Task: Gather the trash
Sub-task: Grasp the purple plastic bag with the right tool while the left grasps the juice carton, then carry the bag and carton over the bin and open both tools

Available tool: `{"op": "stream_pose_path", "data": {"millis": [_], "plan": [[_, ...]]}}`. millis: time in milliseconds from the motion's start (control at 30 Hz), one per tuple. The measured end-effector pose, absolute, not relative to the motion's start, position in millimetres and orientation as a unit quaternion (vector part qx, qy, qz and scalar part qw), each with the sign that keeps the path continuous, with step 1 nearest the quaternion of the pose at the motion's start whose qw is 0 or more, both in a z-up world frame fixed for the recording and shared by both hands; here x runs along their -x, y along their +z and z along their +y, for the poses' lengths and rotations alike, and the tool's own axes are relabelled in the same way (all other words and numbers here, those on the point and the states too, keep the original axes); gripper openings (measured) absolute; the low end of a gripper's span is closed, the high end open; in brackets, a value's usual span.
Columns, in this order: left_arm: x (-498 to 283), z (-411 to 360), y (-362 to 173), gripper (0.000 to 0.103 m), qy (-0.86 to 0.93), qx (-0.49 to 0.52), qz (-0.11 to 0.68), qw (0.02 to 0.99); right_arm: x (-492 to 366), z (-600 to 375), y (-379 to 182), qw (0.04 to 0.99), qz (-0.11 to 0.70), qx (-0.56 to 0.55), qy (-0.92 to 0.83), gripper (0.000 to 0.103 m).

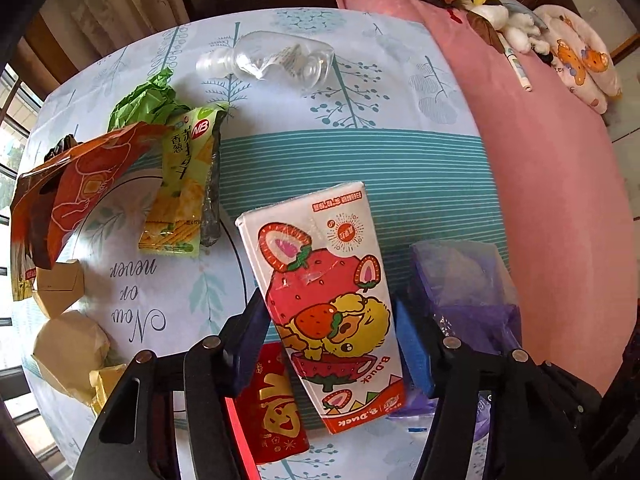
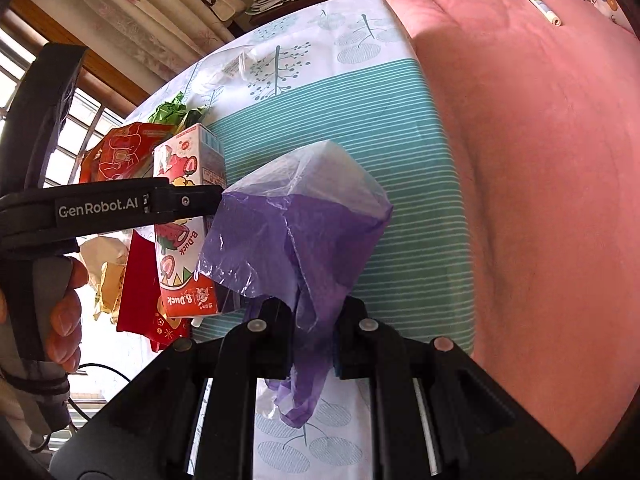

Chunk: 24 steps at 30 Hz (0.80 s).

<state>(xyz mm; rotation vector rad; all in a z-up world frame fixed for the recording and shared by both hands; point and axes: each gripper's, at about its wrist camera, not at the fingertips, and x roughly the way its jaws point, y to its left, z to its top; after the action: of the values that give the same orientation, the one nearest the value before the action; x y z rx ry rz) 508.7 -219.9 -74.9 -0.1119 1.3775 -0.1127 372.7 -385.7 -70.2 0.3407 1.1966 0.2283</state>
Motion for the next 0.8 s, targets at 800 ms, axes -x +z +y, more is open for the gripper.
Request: {"op": "stream_pose_path", "data": {"millis": [800], "plan": [[-269.3,-121.8,33.5,0.057,-0.169,0.049,0.567,0.805,-211.0,-325.2,13.4,0.851,0.496,-0.155,0.068,0.011]]}}
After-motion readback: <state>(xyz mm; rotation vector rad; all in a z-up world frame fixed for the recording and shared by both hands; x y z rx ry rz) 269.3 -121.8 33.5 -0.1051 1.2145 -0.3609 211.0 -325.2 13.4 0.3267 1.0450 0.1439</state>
